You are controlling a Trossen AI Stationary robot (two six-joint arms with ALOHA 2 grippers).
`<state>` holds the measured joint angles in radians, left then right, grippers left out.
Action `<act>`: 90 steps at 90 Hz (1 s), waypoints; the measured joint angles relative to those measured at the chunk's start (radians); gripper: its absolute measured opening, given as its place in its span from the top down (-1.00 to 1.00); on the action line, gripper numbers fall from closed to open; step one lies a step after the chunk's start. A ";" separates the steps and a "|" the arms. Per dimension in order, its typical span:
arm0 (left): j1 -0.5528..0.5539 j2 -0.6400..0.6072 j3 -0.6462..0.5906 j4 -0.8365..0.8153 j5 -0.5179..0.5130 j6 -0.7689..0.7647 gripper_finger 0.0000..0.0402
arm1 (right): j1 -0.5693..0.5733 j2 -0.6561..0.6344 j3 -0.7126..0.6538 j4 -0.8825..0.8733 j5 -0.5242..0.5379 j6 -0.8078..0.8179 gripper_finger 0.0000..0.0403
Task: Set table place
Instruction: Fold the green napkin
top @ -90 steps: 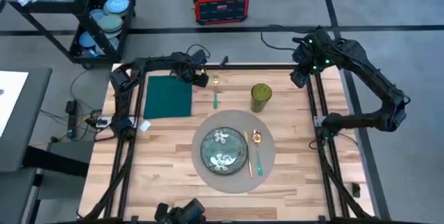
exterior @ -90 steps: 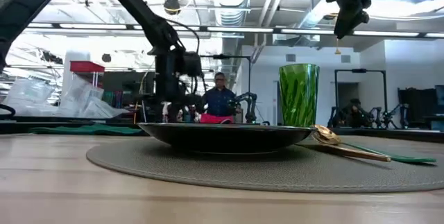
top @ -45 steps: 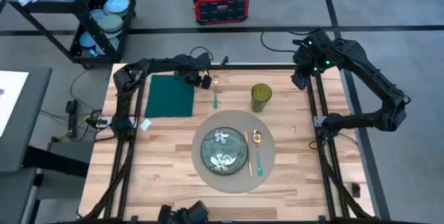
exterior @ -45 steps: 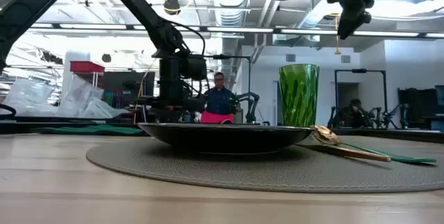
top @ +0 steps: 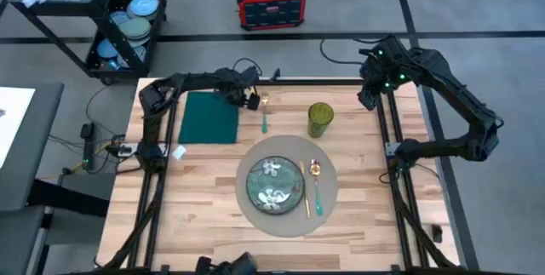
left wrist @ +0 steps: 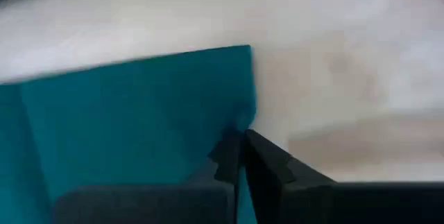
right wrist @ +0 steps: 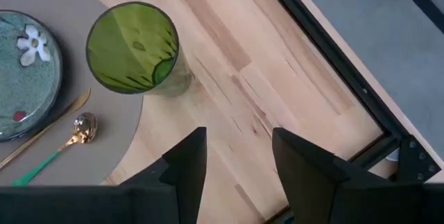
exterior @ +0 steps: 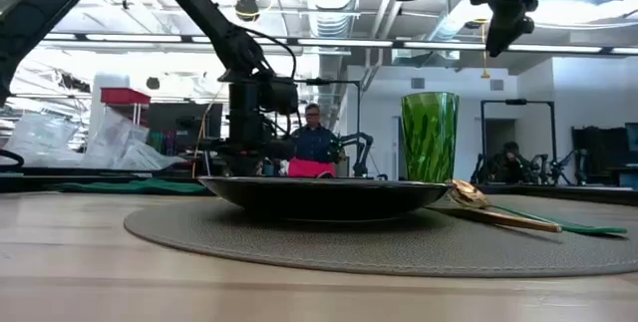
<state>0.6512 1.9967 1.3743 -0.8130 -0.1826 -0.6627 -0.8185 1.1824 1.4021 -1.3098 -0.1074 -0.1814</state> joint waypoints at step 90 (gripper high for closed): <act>0.063 -0.160 0.006 -0.300 -0.058 0.284 1.00 | 0.000 -0.005 0.000 -0.045 0.003 -0.011 0.25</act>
<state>0.7138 1.8364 1.3800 -1.1133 -0.2409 -0.3784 -0.8185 1.1770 1.4021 -1.3545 -0.1047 -0.1921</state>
